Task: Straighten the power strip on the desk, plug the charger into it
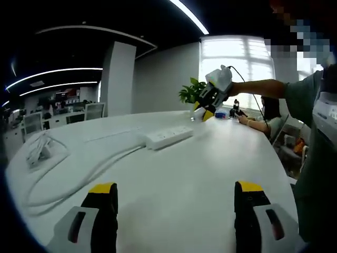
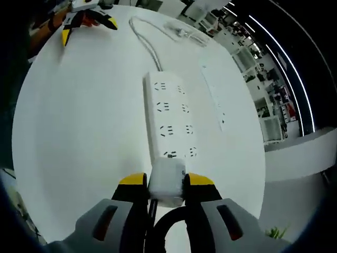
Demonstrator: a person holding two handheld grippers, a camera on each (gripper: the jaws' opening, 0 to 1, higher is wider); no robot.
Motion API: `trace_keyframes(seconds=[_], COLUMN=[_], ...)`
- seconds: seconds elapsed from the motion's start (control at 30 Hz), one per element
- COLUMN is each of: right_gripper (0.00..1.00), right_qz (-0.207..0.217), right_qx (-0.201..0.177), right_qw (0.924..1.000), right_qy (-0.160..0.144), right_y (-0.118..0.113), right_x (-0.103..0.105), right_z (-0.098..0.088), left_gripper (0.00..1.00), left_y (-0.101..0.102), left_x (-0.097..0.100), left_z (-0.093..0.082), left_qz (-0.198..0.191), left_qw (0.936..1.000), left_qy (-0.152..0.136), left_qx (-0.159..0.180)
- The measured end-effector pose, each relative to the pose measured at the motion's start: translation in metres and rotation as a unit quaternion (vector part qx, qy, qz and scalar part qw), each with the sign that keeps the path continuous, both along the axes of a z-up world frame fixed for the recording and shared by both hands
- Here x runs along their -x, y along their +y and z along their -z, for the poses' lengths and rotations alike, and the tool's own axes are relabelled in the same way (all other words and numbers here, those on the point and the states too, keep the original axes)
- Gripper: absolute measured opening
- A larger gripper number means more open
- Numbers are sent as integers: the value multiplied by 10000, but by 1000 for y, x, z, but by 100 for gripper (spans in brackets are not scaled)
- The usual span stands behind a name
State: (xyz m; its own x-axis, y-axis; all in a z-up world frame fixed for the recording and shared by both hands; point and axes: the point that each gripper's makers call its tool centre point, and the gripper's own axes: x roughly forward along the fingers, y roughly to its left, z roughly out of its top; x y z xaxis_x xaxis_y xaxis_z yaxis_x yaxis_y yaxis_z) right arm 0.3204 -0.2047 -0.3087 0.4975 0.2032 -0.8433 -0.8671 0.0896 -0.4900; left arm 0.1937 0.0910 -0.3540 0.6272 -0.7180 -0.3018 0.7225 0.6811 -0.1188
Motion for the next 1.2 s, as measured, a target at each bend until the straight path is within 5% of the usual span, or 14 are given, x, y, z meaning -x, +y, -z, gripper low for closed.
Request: trace_keyframes(seconds=[0.43,1.2], right_gripper=[23,23], right_qz=[-182,-422], right_qx=[790,1461], right_qw=[9966,9877], right_qy=[121,355], right_y=[0,2], right_x=[-12,-22], right_z=[6,19], left_gripper=[93,92], left_y=[3,7], left_x=[-1,-2], left_z=[3,0], left_qz=[-45,-103], left_qw=[10000,9999], left_qy=[-1,-42], left_qx=[-10,-16])
